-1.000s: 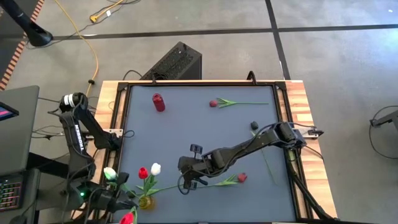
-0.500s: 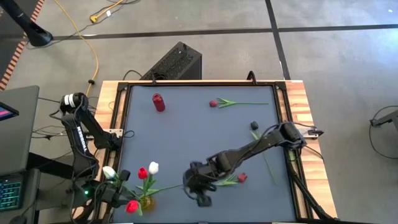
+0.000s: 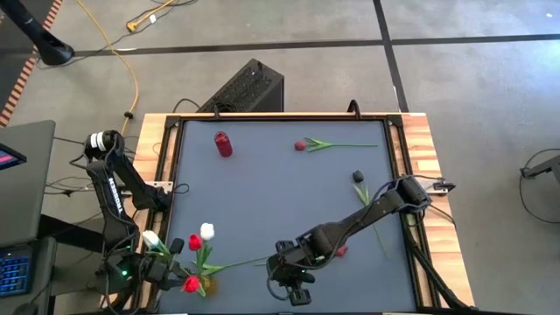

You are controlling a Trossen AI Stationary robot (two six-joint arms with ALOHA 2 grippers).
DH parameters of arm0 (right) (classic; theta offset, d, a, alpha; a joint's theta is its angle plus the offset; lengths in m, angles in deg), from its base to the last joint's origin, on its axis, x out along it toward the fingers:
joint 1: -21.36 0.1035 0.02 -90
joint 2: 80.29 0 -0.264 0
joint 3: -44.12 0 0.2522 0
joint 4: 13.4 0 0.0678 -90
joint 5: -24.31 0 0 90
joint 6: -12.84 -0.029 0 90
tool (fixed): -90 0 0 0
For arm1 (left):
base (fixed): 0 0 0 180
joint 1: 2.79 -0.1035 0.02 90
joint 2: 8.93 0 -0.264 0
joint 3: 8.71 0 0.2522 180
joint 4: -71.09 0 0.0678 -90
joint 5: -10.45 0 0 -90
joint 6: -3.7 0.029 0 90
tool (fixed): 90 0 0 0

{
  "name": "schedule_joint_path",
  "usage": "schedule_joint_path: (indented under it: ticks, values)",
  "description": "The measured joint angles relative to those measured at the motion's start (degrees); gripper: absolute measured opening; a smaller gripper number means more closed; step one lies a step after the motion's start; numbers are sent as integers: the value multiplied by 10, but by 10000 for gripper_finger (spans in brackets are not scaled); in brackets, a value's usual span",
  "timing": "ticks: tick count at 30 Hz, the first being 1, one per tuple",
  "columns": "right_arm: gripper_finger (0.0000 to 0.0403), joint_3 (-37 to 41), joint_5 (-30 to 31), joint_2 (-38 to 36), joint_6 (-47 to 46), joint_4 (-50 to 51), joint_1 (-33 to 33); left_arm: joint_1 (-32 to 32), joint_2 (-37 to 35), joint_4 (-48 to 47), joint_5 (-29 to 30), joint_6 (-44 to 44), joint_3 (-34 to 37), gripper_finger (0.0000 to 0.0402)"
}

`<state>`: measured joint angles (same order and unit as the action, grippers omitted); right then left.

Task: Sort flowers into vase by color
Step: Put the red tulip into the yellow vase, then put the right black tulip into the red vase

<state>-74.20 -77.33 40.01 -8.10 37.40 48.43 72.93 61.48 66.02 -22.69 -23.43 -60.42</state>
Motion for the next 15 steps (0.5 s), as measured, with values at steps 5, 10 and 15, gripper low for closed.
schedule_joint_path:
  ticks: [5,10,15]
  values:
    - [25,0,2,0,-2,-2,-1,0,0,15,-26,26,-15,19]
    - [25,0,2,0,-10,-1,-1,0,0,19,-57,60,-26,56]
    - [25,0,2,0,-13,-1,-1,0,0,0,-57,33,-26,102]
